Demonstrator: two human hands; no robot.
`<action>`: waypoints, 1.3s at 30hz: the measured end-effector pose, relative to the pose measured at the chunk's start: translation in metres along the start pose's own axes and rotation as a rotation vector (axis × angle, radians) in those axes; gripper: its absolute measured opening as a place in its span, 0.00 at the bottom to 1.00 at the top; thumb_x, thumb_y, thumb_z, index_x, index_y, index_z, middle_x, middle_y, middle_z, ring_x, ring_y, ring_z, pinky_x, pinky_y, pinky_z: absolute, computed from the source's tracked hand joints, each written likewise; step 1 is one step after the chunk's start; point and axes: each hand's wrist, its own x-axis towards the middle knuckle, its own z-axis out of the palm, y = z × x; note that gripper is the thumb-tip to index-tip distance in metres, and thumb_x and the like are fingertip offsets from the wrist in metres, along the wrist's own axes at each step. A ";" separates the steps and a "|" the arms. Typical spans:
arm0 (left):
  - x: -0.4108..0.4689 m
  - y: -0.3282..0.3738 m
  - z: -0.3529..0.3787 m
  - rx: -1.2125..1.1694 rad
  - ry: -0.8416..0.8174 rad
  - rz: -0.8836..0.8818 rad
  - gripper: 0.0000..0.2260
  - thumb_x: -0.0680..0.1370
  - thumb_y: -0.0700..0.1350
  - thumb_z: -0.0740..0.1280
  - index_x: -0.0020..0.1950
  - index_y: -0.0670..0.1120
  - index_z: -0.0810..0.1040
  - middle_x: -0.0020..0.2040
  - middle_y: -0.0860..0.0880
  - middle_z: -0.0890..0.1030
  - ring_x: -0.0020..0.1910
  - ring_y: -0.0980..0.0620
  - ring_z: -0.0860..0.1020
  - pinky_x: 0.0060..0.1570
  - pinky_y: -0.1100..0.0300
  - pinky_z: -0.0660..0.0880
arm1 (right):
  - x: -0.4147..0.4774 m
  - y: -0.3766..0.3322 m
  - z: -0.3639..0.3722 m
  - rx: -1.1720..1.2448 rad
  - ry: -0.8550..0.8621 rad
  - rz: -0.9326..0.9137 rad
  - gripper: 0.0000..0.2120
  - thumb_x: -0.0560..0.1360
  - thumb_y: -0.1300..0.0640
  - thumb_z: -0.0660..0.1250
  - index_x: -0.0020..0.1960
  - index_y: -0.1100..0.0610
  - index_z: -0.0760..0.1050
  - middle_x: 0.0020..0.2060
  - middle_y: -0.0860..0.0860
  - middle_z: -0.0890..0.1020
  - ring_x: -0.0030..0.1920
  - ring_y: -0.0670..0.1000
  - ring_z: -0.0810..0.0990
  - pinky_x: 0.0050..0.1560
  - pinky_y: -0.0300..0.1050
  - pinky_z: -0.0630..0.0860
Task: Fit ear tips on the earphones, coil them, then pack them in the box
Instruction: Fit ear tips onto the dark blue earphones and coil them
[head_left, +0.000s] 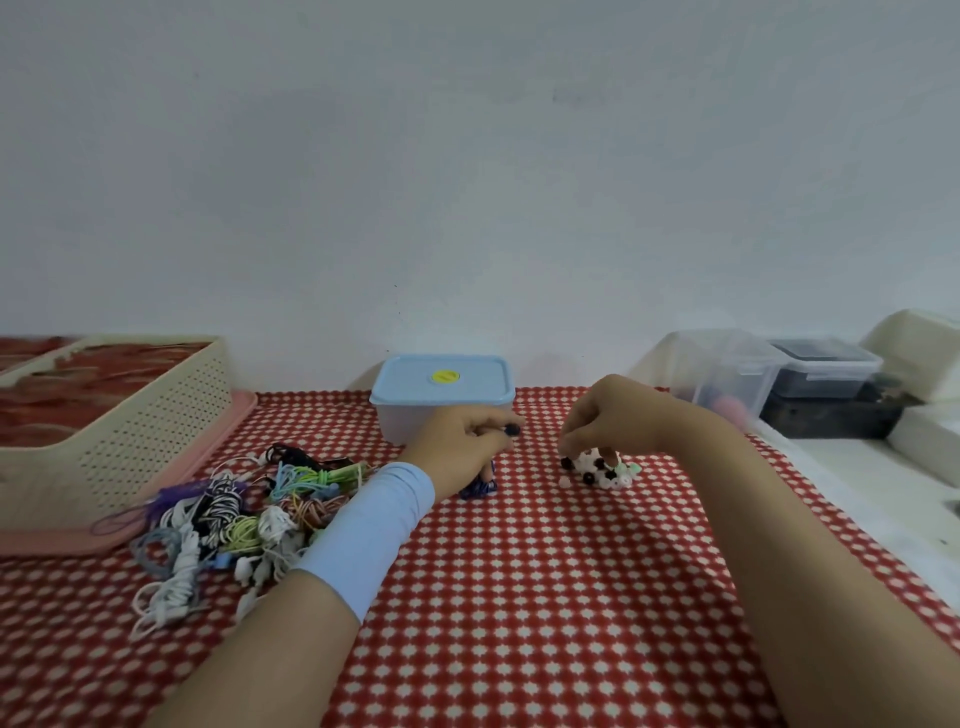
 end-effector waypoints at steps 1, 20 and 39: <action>0.000 0.000 0.000 -0.002 0.004 -0.003 0.10 0.79 0.43 0.66 0.52 0.59 0.82 0.32 0.51 0.83 0.27 0.60 0.76 0.39 0.70 0.72 | 0.000 -0.001 0.000 -0.004 -0.011 0.003 0.02 0.74 0.52 0.76 0.43 0.48 0.86 0.38 0.43 0.87 0.34 0.46 0.80 0.41 0.42 0.78; -0.003 -0.010 0.003 -0.064 0.042 -0.037 0.07 0.76 0.43 0.71 0.54 0.50 0.82 0.42 0.51 0.85 0.27 0.58 0.78 0.38 0.67 0.77 | 0.016 -0.007 0.024 -0.230 -0.026 0.051 0.04 0.72 0.54 0.78 0.47 0.50 0.87 0.43 0.44 0.87 0.45 0.45 0.84 0.53 0.45 0.83; -0.012 -0.020 0.005 -0.437 0.128 -0.034 0.06 0.79 0.42 0.68 0.50 0.49 0.84 0.45 0.51 0.86 0.29 0.54 0.75 0.29 0.64 0.72 | -0.004 -0.020 0.037 0.718 -0.011 -0.110 0.08 0.79 0.57 0.70 0.53 0.56 0.86 0.35 0.48 0.85 0.27 0.48 0.70 0.29 0.42 0.63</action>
